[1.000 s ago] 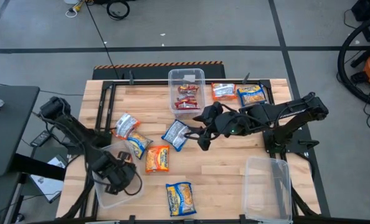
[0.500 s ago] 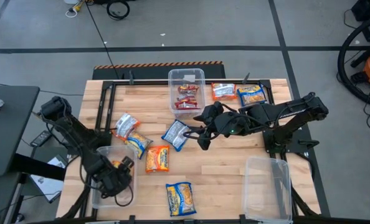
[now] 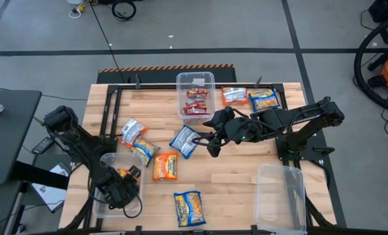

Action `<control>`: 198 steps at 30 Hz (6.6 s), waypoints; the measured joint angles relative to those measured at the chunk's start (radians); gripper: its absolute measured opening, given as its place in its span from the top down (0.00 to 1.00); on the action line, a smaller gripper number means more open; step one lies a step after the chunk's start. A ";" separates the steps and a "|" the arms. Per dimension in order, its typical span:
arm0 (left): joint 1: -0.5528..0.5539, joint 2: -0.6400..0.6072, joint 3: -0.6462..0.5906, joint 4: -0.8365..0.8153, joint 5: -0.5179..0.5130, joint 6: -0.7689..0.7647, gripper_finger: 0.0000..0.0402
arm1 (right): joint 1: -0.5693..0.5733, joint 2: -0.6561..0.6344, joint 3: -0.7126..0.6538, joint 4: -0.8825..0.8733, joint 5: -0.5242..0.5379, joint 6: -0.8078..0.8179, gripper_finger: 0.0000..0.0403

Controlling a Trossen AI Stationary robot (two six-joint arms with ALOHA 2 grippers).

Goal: Sort Maruchan noodles
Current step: Put the orange noodle pack into the bottom left transparent bin

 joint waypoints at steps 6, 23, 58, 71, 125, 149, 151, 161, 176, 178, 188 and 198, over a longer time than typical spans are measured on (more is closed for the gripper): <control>-0.007 0.004 0.000 -0.001 0.018 -0.002 0.80 | 0.000 0.000 0.000 0.000 0.000 0.000 0.48; -0.007 -0.193 0.203 -0.168 0.034 -0.157 0.99 | -0.002 0.000 0.000 0.001 -0.001 0.000 0.48; 0.372 -0.393 0.034 0.126 0.817 0.198 1.00 | 0.006 0.000 0.000 0.086 -0.099 -0.076 0.48; 0.308 -0.393 -0.255 0.697 0.762 -0.130 0.98 | 0.006 0.000 0.000 0.094 -0.050 -0.069 0.48; 0.115 -0.177 -0.409 1.232 0.370 -0.570 0.79 | 0.000 0.419 -0.001 0.266 -0.238 -0.407 0.47; 0.116 -0.241 -0.408 1.178 0.372 -0.758 0.70 | -0.001 0.429 0.000 0.277 -0.233 -0.347 0.47; 0.118 -0.241 -0.408 1.160 0.362 -0.766 0.71 | -0.001 0.428 0.000 0.276 -0.233 -0.344 0.47; 0.124 -0.259 -0.395 1.140 0.365 -0.778 0.82 | 0.002 0.470 0.002 0.305 -0.248 -0.476 0.47; 0.145 -0.345 -0.187 0.587 0.367 -0.602 0.98 | 0.008 0.565 0.001 0.360 -0.369 -0.846 0.48; 0.151 -0.373 -0.136 0.448 0.340 -0.556 0.99 | 0.008 0.584 0.000 0.354 -0.403 -0.851 0.48; 0.174 -0.535 0.121 -0.261 0.054 -0.390 0.99 | 0.046 0.674 0.001 0.462 -0.348 -0.887 0.49; 0.161 -0.524 0.157 -0.302 0.137 -0.406 0.99 | 0.076 0.745 -0.004 0.496 -0.179 -1.081 0.49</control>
